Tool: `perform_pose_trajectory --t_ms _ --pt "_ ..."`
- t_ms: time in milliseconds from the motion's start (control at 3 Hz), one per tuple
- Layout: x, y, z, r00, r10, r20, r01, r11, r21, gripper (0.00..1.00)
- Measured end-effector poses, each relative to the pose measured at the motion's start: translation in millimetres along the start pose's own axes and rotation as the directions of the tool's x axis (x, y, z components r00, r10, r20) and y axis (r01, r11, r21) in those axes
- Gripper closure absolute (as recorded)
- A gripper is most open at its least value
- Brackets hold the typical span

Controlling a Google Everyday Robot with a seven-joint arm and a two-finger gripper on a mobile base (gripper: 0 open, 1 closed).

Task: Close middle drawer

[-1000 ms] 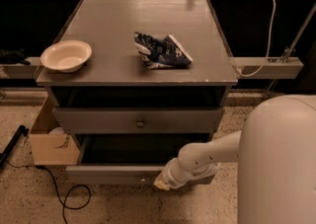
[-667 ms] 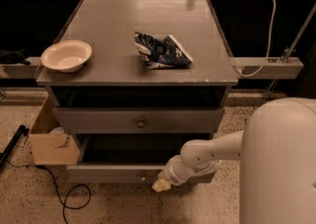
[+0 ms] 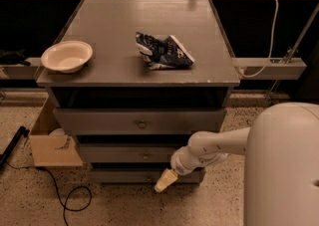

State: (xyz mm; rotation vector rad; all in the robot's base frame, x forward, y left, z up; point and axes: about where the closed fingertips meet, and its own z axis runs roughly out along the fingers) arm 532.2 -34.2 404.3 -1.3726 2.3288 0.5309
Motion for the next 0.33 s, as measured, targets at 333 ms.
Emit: perform_pose_trajectory --t_ms 333 --pt "0.0 0.0 0.0 1.000 0.000 0.000 0.000 1.0000 0.000 0.00"
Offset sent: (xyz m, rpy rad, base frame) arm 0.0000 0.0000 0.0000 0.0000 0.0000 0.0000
